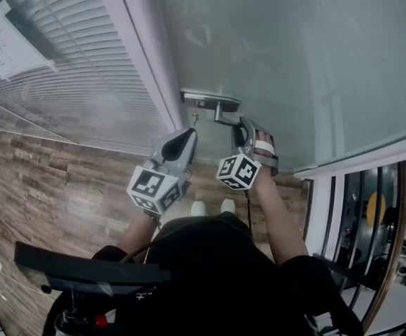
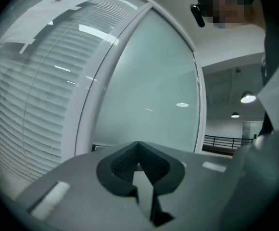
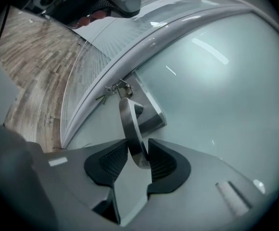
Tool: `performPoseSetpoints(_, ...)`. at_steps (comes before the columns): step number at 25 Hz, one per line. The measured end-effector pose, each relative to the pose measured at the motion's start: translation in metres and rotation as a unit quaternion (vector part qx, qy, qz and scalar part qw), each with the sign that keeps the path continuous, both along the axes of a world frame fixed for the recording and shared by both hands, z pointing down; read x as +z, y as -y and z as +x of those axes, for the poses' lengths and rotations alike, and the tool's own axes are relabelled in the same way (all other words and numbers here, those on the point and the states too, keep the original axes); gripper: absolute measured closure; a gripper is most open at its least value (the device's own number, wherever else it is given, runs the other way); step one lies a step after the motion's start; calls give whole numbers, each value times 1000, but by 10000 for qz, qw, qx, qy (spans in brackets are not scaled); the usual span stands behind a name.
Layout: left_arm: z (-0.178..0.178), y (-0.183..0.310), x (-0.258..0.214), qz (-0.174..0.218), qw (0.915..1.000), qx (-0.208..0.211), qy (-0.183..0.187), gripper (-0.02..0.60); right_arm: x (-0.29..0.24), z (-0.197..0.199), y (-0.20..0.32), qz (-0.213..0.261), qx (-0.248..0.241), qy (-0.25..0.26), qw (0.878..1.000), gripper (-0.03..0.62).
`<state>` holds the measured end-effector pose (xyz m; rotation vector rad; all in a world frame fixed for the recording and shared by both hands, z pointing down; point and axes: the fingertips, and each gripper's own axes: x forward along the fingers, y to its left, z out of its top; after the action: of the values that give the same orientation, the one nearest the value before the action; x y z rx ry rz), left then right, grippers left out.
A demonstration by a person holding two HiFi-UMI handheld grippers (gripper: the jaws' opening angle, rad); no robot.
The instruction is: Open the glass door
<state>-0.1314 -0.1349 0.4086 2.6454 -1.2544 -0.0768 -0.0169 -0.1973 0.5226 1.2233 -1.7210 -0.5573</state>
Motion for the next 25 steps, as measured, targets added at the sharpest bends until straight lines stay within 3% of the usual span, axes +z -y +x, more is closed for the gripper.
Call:
performPoseSetpoints(9, 5, 5, 0, -5, 9999, 111, -8, 580, 14, -3, 3, -353, 145, 1024, 9940, 470)
performPoseSetpoints(16, 15, 5, -3, 33, 9998, 216, -25, 581, 14, -1, 9, -390, 117, 1177, 9922, 468)
performPoseSetpoints(25, 5, 5, -5, 83, 9997, 221, 26, 581, 16, 1, 22, -464, 165, 1025, 9935, 465)
